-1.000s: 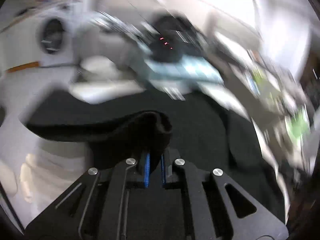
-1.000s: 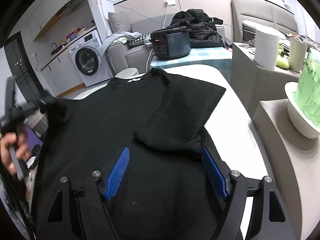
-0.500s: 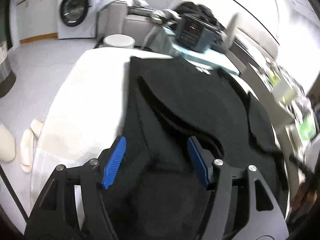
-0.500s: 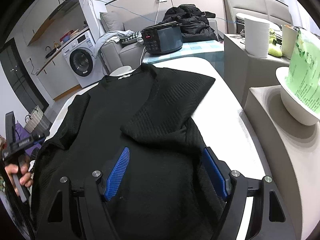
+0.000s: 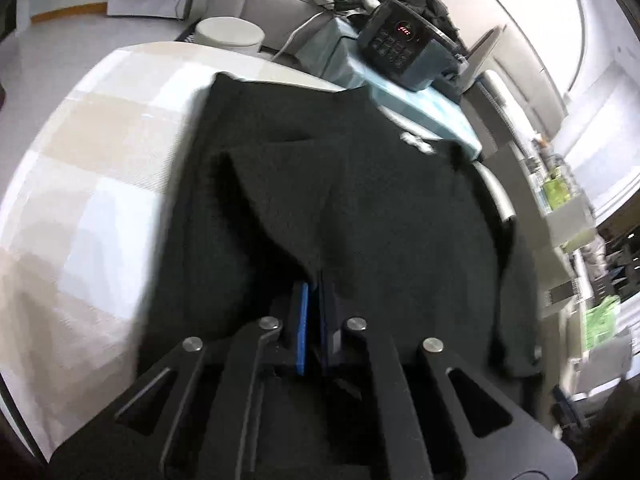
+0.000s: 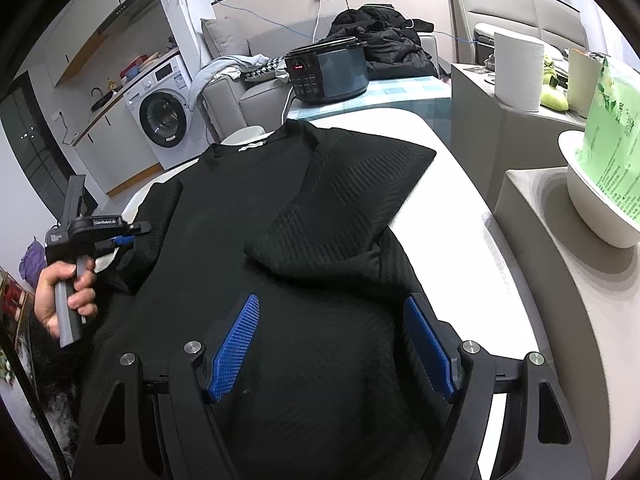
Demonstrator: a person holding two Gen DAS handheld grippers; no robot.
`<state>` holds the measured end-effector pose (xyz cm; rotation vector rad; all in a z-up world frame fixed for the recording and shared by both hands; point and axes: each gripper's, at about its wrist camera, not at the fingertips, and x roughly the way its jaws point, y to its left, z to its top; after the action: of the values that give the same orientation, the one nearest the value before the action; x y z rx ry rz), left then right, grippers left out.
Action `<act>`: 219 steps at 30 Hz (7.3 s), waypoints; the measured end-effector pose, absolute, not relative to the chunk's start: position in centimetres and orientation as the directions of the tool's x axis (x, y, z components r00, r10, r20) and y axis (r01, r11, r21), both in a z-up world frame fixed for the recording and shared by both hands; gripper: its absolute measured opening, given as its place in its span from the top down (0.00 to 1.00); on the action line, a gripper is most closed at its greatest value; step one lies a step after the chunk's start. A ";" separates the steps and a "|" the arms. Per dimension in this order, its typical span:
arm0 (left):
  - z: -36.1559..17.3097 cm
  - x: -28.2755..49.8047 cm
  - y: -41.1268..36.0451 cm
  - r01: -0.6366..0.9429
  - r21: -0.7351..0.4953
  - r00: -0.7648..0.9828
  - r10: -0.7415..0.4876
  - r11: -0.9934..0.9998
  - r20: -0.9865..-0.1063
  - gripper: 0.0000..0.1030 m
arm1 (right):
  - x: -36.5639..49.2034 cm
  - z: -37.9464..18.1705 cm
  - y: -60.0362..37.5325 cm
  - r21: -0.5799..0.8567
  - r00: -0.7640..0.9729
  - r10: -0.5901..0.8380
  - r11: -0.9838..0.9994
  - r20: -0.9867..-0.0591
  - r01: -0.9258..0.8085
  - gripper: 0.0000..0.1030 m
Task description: Fold small clothes
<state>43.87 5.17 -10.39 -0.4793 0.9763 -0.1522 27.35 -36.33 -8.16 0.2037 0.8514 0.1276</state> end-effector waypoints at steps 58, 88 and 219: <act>-12.8 53.7 -27.2 0.293 -0.358 0.471 -0.460 0.886 -0.753 0.62 | 30.2 -13.0 -39.3 0.000 0.569 -0.038 0.998 -0.822 0.067 0.57; -7.1 48.3 -17.0 0.247 -0.395 0.493 -0.466 0.885 -0.735 0.89 | 28.8 -10.9 -38.6 0.095 0.602 0.007 0.989 -0.799 0.114 0.57; -7.0 33.5 6.7 -0.146 -0.167 0.614 -0.043 0.975 -0.788 0.44 | 40.9 -8.4 -37.4 0.222 0.636 0.187 0.975 -0.748 -0.026 0.38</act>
<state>33.46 6.69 -7.03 -0.2243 0.9102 0.0600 40.89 -37.36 -8.37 0.1982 0.8739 0.1225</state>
